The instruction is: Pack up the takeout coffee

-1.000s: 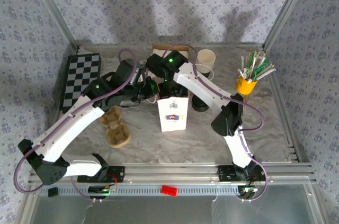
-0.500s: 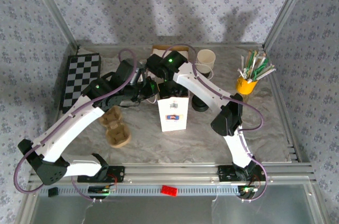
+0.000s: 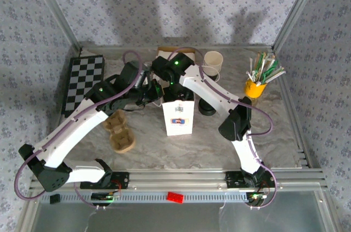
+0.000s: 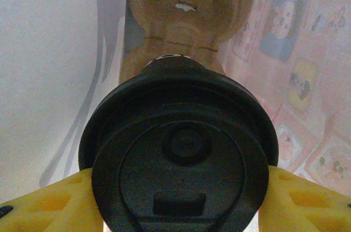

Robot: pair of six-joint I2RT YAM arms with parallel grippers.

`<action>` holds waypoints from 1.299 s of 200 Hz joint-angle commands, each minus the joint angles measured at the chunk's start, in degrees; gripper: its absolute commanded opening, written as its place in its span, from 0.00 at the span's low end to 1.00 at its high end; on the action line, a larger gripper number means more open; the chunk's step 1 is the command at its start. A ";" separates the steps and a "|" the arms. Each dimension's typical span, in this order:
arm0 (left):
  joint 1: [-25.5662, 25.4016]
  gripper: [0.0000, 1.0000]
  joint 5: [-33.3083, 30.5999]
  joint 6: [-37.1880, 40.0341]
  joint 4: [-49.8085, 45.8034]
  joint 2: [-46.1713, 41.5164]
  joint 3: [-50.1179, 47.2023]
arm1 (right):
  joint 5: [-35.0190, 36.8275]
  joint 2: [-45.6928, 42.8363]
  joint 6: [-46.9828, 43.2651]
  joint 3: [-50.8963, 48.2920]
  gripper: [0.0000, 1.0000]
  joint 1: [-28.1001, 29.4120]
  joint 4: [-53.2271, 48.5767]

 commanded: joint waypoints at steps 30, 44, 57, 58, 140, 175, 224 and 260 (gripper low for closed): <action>-0.78 0.10 -1.70 2.56 -0.59 0.86 0.08 | 0.37 0.69 -0.29 -2.17 0.55 0.16 -10.49; -0.94 0.10 -1.79 2.86 -0.35 0.86 0.21 | -0.78 1.14 -0.69 -2.68 0.55 0.06 -9.23; -1.01 0.10 -1.79 2.91 -0.43 0.94 0.38 | -0.89 1.42 -0.79 -2.72 0.55 0.05 -8.82; -1.00 0.10 -1.83 2.93 -0.47 0.94 0.38 | -0.82 1.47 -0.78 -2.73 0.55 0.03 -8.81; -1.26 0.18 -1.78 3.10 -0.42 1.12 0.56 | 1.06 0.90 -0.43 -4.87 0.55 -0.57 -6.79; -1.25 0.19 -1.79 3.20 -0.92 0.77 1.16 | 1.74 0.81 -0.43 -4.99 0.54 -0.65 -6.70; -1.27 0.15 -1.97 3.39 -1.06 0.84 1.65 | 1.57 0.90 -0.67 -4.78 0.54 -0.89 -6.53; -1.27 0.10 -2.04 3.96 -0.53 1.29 1.26 | 1.13 0.85 -1.04 -3.92 0.54 -0.66 -7.68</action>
